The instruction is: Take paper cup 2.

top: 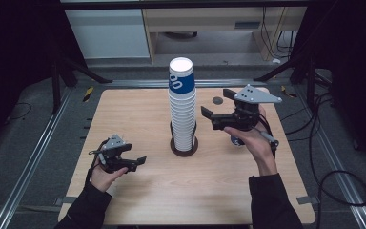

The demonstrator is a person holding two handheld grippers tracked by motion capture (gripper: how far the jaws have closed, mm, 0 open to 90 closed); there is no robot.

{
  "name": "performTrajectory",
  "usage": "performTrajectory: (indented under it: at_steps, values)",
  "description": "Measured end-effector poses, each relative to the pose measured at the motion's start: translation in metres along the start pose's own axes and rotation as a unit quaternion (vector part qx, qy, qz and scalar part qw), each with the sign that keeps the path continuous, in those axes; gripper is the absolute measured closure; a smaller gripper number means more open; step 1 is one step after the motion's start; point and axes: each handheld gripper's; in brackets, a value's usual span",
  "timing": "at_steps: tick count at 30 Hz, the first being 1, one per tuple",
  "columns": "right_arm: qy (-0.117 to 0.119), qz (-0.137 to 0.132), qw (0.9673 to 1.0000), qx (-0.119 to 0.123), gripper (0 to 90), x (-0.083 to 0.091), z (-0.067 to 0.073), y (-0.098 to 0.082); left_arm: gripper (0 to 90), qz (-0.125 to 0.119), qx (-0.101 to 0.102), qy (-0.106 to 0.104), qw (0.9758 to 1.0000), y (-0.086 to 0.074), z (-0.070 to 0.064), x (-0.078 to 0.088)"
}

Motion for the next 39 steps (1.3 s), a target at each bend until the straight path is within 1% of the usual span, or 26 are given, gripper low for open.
performTrajectory:
  at_steps: [6, 11, 17, 21, 26, 31, 35, 39]
  values:
    - [0.010, -0.011, 0.9999, 0.006, 5.6, -0.008, 0.007, 0.014, 15.4, 0.001, 0.001, 0.000, 1.0000, 0.000, -0.001, -0.001]
    - [0.013, -0.017, 0.9997, 0.009, 5.3, -0.017, 0.011, 0.023, 15.3, 0.004, -0.003, 0.001, 1.0000, -0.001, -0.002, -0.003]
    - [0.014, -0.016, 0.9997, 0.011, 5.1, -0.031, 0.013, 0.029, 15.3, 0.001, 0.001, 0.001, 1.0000, 0.000, -0.001, -0.002]
    - [0.012, -0.017, 0.9998, 0.006, 5.3, -0.045, 0.013, 0.033, 15.3, 0.003, -0.003, 0.001, 1.0000, 0.000, -0.002, -0.003]
    - [0.012, -0.013, 0.9998, 0.002, 5.8, -0.062, 0.015, 0.035, 15.2, 0.001, -0.002, 0.000, 1.0000, 0.000, -0.002, -0.002]
    - [0.006, -0.009, 0.9999, 0.001, 6.2, -0.078, 0.018, 0.034, 15.3, 0.000, -0.001, 0.000, 1.0000, 0.000, -0.002, -0.002]
    - [-0.004, -0.006, 1.0000, -0.003, 6.9, -0.087, 0.017, 0.032, 15.3, 0.000, -0.002, -0.002, 1.0000, 0.000, -0.002, -0.002]
    - [-0.003, -0.002, 1.0000, -0.006, 7.2, -0.094, 0.017, 0.030, 15.2, 0.002, -0.001, -0.002, 1.0000, 0.000, -0.002, -0.003]
Point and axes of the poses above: each handheld gripper's, and its own axes: x roughly backward along the jaws, y roughly out of its top, z roughly to its left, and after that the axes turned 8 degrees about x, right-handed
